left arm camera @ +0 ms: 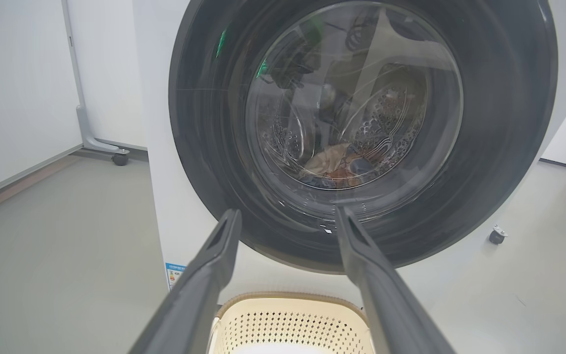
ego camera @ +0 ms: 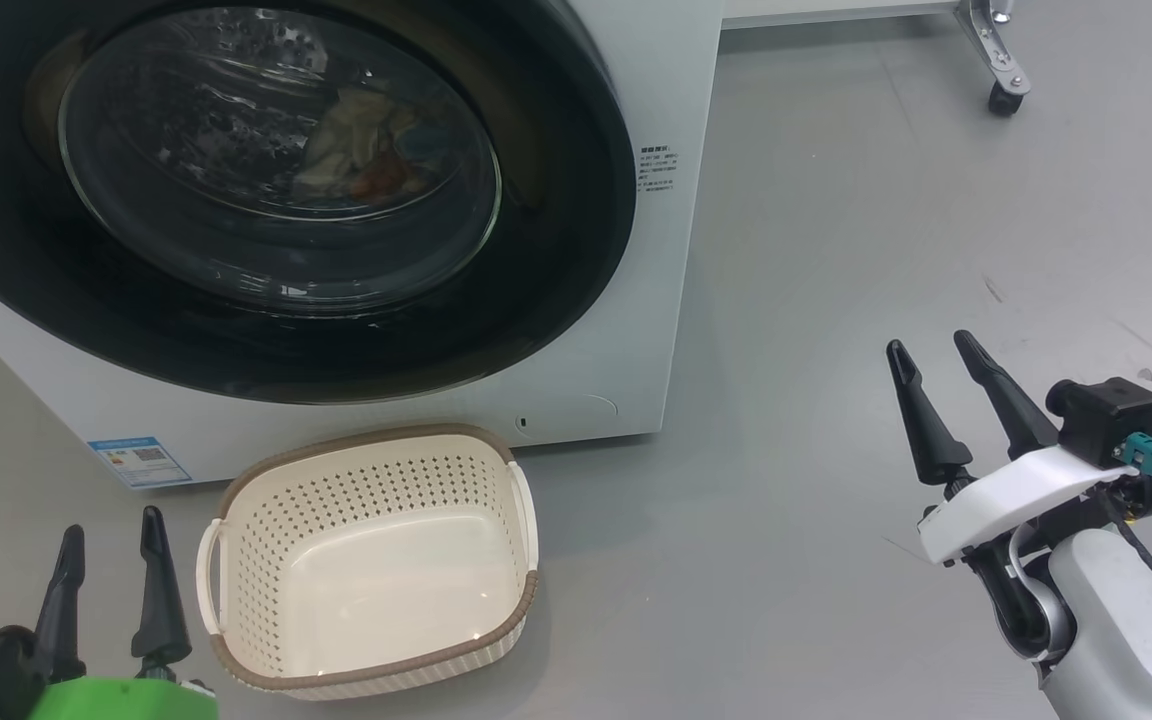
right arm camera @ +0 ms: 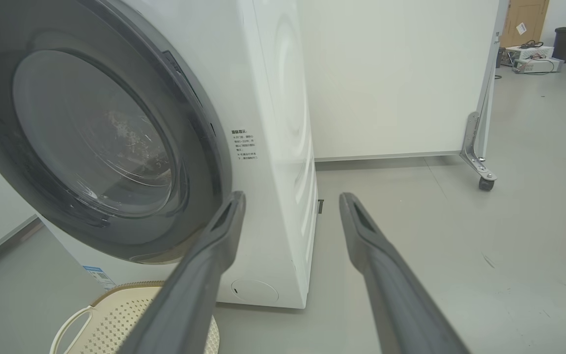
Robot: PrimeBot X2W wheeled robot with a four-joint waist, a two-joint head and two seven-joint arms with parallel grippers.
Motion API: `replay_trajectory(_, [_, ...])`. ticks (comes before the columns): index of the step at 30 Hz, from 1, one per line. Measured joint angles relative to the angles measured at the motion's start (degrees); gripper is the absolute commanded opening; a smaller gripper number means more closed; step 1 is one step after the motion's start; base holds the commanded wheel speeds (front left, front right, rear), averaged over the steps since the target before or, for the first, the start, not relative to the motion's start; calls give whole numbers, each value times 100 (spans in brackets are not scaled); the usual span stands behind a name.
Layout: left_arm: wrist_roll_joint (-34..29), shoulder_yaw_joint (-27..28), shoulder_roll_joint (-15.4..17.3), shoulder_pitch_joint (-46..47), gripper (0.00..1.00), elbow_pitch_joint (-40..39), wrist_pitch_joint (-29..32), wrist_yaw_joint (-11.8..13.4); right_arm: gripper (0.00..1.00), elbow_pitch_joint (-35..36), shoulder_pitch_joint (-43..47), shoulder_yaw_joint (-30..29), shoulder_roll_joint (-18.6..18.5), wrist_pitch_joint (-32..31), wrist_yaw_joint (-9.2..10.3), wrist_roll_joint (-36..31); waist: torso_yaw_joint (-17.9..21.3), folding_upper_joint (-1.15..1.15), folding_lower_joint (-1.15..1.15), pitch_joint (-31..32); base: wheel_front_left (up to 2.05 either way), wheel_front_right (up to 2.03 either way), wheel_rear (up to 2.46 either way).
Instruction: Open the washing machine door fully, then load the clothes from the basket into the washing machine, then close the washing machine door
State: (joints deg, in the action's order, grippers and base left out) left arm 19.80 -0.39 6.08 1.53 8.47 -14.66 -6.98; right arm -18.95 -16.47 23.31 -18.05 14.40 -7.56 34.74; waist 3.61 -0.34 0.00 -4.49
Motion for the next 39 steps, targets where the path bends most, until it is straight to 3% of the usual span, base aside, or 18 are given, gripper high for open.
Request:
replay_trajectory(3, [65, -7, 1, 1, 100, -7, 1, 0, 100, -1, 0, -4, 7, 0, 0, 0, -10, 0, 0, -15, 0, 0, 0])
replay_trajectory(4, [67, -7, -25, -3, 0, 45, 2, 1, 0, -47, 11, 12, 30, -2, -1, 2, -11, 0, 0, -16, 0, 0, 0])
replay_trajectory(16, [321, -43, -243, -121, 0, 352, 62, 1, 0, -277, 443, 23, 331, -62, -1, 252, -22, 0, 0, 1, 0, 0, 0])
replay_trajectory(39, [2060, 48, -255, -110, 0, 402, 565, 7, 0, -69, 583, -660, 563, -491, 57, 1622, -111, 0, 0, 117, 0, 0, 0])
